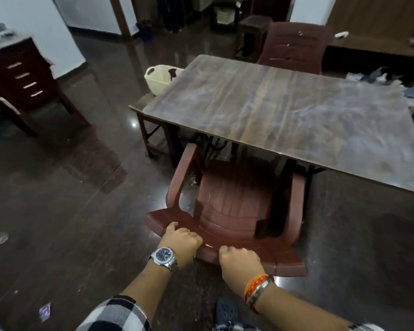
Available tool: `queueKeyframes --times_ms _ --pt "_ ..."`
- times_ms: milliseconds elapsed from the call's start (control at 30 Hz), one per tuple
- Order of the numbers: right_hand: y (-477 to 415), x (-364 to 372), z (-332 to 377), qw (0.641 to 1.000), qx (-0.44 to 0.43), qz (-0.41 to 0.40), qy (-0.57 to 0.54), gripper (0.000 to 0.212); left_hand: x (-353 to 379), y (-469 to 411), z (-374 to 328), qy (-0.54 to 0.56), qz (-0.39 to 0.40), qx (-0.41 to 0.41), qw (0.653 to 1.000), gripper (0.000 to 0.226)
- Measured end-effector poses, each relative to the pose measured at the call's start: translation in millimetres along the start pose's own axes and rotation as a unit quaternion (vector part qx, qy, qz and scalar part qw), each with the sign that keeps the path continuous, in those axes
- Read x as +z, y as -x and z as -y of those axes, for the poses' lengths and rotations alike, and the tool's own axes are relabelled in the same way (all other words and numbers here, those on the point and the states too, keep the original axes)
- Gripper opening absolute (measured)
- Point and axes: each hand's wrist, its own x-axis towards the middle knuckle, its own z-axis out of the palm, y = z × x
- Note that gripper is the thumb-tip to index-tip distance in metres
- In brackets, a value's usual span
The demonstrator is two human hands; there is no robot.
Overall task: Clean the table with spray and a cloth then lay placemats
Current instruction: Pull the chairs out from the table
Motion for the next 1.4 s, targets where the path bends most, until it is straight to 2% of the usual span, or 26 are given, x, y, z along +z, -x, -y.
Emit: queueKeyframes --times_ms 100,200,267,367,433,533,600,700,767,900,1167,1400 --pt "-10.0 -5.6 -10.5 0.998 0.030 -0.064 0.002 0.026 -14.4 -21.3 3.2 0.002 0.025 0.014 1.000 0.033" --pt "-27.0 -2.7 -16.1 0.998 0.037 -0.035 -0.020 0.027 -15.0 -38.6 15.3 0.005 0.011 0.038 0.999 0.037" --pt "-38.6 -12.4 -16.3 0.999 0.050 0.011 0.003 0.018 -19.7 -51.5 24.7 0.009 -0.002 0.043 0.999 0.038" --pt "-59.1 -6.8 -13.7 0.996 0.087 -0.005 0.026 0.026 -26.9 -63.5 39.6 -0.011 -0.002 0.037 0.999 0.027" --pt "-63.9 -19.3 -5.1 0.998 0.059 -0.025 0.019 0.017 -29.8 -70.0 52.7 -0.026 -0.002 0.039 0.999 0.027" --pt "-76.6 -19.8 -3.2 0.995 0.069 -0.066 -0.008 0.026 -28.2 -75.2 62.3 -0.030 -0.009 0.041 0.999 0.026" --pt "-76.0 -23.6 -3.0 0.997 0.060 -0.045 0.006 0.020 -26.3 -77.8 62.9 -0.014 -0.021 0.047 0.999 0.025" --pt "-80.5 -15.4 -10.9 0.996 0.062 -0.054 0.023 0.022 -26.2 -81.5 61.8 -0.002 -0.040 0.061 0.997 0.025" --pt "-78.9 -18.8 -15.8 0.998 0.056 -0.035 -0.008 0.018 -27.0 -84.0 58.6 0.003 -0.055 0.069 0.996 0.026" --pt "-77.7 -16.1 -32.6 0.996 0.064 -0.063 0.002 0.028 -34.4 -90.2 46.6 -0.013 -0.038 0.069 0.997 0.022" --pt "-72.0 -17.5 -67.4 0.997 0.064 -0.052 0.008 0.025 -43.0 -109.6 20.2 -0.018 -0.050 0.082 0.995 0.021" --pt "-69.7 -19.6 -78.2 0.997 0.072 -0.041 -0.004 0.024 -53.3 -117.5 14.8 -0.019 -0.026 0.106 0.994 0.023"
